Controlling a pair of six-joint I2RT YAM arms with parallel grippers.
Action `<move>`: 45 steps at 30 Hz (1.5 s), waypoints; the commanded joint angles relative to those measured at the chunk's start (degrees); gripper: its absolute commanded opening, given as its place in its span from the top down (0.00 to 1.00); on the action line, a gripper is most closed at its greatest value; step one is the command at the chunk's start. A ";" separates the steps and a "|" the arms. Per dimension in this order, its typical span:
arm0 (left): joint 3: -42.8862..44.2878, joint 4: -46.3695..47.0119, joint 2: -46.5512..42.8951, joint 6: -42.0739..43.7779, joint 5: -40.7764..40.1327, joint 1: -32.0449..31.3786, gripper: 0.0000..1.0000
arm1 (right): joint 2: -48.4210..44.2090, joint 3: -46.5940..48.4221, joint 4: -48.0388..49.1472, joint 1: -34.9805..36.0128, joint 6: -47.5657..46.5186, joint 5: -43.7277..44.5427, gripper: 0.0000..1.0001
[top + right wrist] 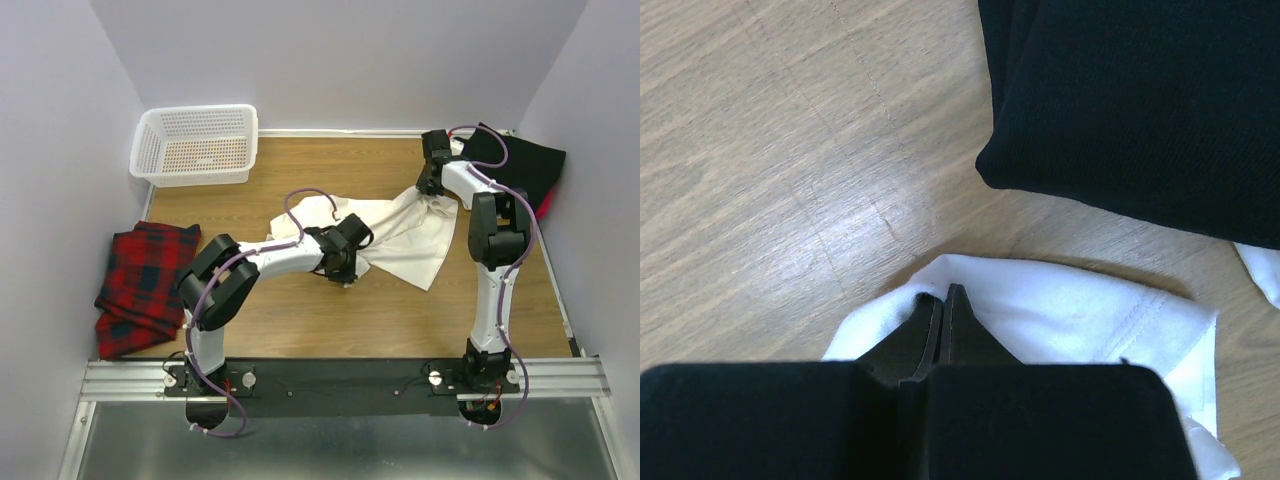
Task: Fold and stack the t-shirts
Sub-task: Flatten out the tshirt
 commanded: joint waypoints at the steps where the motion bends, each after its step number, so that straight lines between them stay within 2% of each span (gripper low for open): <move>1: 0.42 -1.05 -0.91 0.52 -3.70 1.69 1.00 | -1.05 -1.23 -0.02 0.08 0.57 -0.36 0.99; 5: 0.51 -3.67 -5.74 0.96 -6.87 4.23 1.00 | -2.19 -1.84 -0.11 0.08 0.30 0.96 0.99; 10: 5.42 -12.55 -15.39 3.50 -15.02 9.07 1.00 | -3.86 -3.16 -0.11 -0.19 0.48 1.49 0.99; 16: 12.37 -18.80 -24.54 9.03 -21.55 19.79 1.00 | -5.62 -5.27 -0.11 -0.19 0.57 2.45 0.99; 22: 17.56 -18.72 -24.39 15.89 -23.40 28.22 1.00 | -9.40 -7.12 -0.02 -0.19 -1.81 3.68 0.99; 26: 18.97 -15.82 -22.54 18.80 -21.56 31.92 1.00 | -11.24 -9.49 -0.02 -0.19 -2.68 3.34 0.99; 27: 19.23 -14.94 -22.11 19.15 -21.38 32.54 1.00 | -11.51 -9.93 -0.02 -0.19 -2.77 3.16 0.97; 28: 19.32 -14.41 -21.14 19.85 -21.03 32.98 1.00 | -12.38 -10.45 -0.02 -0.19 -2.86 3.07 0.81; 30: 20.02 -13.54 -20.17 20.12 -20.94 34.65 1.00 | -13.61 -11.86 0.07 -0.19 -3.04 3.07 0.64; 31: 20.20 -13.09 -19.30 20.38 -20.15 35.09 1.00 | -15.01 -12.39 0.16 -0.19 -3.04 3.33 0.50; 32: 20.37 -12.57 -18.85 21.25 -19.71 35.62 1.00 | -15.98 -12.92 0.16 -0.19 -3.04 3.25 0.47; 35: 21.16 -10.98 -16.57 22.84 -18.40 36.94 1.00 | -19.67 -15.29 0.60 -0.10 -3.48 1.94 0.41; 43: 26.08 -10.01 -9.02 25.30 -17.16 39.05 1.00 | -26.10 -23.90 1.74 0.34 -3.04 -2.90 0.42; 45: 27.75 -9.92 -7.87 25.30 -17.77 40.10 1.00 | -27.94 -26.10 1.92 0.69 -2.52 -1.77 0.43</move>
